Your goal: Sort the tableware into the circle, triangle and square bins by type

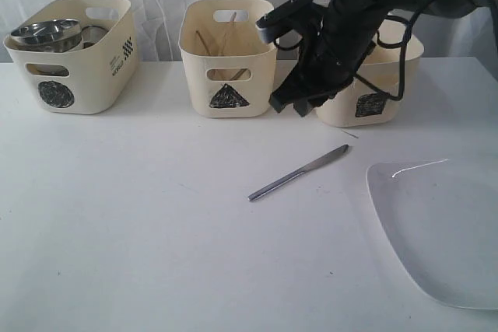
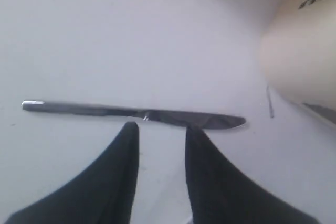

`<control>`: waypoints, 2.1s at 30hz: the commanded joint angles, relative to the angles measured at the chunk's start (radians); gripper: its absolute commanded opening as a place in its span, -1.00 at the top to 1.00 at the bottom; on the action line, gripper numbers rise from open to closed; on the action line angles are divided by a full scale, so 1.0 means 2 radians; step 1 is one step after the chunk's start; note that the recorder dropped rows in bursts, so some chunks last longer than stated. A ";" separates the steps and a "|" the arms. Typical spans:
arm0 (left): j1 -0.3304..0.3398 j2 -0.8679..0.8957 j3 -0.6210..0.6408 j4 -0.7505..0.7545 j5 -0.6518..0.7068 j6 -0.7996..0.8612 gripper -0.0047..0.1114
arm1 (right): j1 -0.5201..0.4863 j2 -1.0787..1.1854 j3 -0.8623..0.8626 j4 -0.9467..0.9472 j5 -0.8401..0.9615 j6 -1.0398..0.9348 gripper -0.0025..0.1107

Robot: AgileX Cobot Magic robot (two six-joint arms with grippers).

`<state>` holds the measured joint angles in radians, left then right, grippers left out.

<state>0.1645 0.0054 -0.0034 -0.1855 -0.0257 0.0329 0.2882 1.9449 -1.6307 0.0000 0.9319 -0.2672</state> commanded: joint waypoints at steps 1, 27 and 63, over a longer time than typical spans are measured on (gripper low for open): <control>0.001 -0.003 0.002 -0.004 -0.002 -0.001 0.92 | 0.019 -0.004 0.025 0.007 -0.004 0.183 0.44; 0.001 -0.003 0.002 -0.004 -0.002 -0.001 0.92 | 0.115 -0.004 0.140 -0.210 -0.086 0.839 0.43; 0.001 -0.003 0.002 -0.004 -0.002 -0.001 0.92 | 0.145 0.118 0.082 -0.245 -0.065 1.034 0.12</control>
<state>0.1645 0.0054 -0.0034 -0.1855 -0.0257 0.0329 0.5747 2.1605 -1.4700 -0.5380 0.7788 1.8101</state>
